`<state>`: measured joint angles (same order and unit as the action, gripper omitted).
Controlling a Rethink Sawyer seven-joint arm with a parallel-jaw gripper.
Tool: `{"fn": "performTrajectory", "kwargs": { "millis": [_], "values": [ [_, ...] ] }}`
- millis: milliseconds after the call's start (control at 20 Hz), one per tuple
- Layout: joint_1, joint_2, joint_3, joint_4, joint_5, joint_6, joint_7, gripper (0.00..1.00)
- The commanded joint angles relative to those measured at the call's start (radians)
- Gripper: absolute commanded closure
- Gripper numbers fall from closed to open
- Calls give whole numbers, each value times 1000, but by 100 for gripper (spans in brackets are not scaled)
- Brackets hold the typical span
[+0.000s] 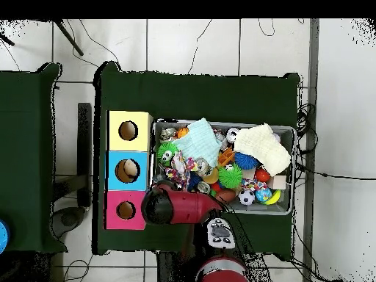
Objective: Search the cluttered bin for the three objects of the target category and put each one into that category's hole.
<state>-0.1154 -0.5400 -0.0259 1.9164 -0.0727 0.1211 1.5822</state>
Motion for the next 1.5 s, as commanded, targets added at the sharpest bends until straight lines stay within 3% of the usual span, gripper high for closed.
{"fn": "performTrajectory", "kwargs": {
  "millis": [50,800,1500],
  "values": [
    [-25,17,59,62,-45,-79,157,0],
    [-23,13,53,33,-36,-51,139,0],
    [7,-12,19,47,14,-43,197,0]
  ]
}}
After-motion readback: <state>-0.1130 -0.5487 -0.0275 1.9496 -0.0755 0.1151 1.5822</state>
